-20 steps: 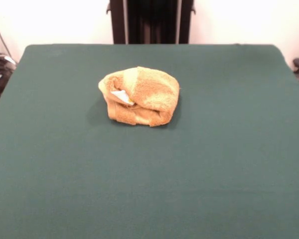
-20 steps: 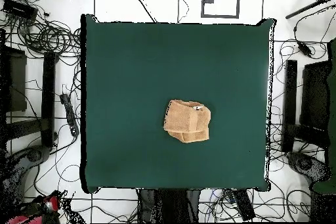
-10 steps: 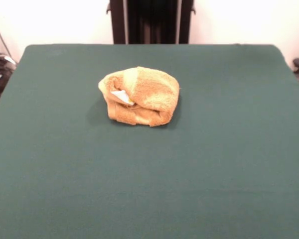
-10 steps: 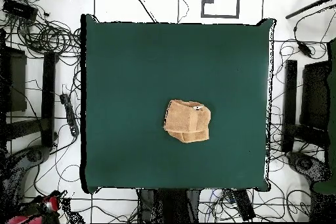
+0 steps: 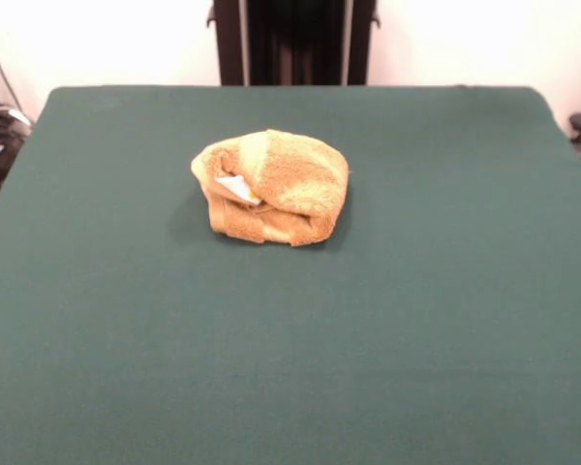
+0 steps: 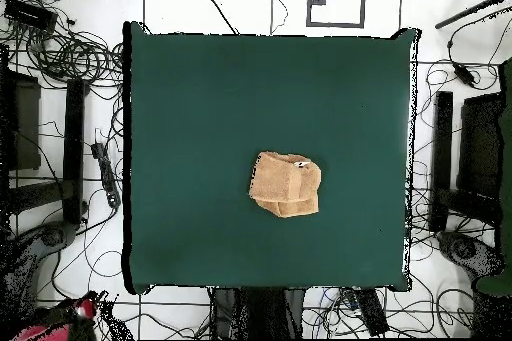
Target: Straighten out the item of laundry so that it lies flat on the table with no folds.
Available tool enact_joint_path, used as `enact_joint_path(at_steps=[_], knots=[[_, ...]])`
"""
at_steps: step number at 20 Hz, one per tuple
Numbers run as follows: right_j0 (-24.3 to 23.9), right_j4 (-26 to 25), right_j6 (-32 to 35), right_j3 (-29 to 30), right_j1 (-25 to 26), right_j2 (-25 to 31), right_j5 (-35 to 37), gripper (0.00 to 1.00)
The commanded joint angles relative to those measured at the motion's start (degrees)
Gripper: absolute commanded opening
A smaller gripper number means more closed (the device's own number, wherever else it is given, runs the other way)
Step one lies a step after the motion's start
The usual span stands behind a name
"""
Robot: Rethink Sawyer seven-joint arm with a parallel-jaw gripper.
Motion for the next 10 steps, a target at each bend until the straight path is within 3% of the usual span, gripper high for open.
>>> enact_joint_path(at_steps=[1, 10], knots=[[0.8, 3.6, 18.3, 1.9, 7.5, 1.0, -4.4, 1.0], [0.4, 5.5, 17.4, 2.3, 11.2, 1.7, -9.1, 1.0]])
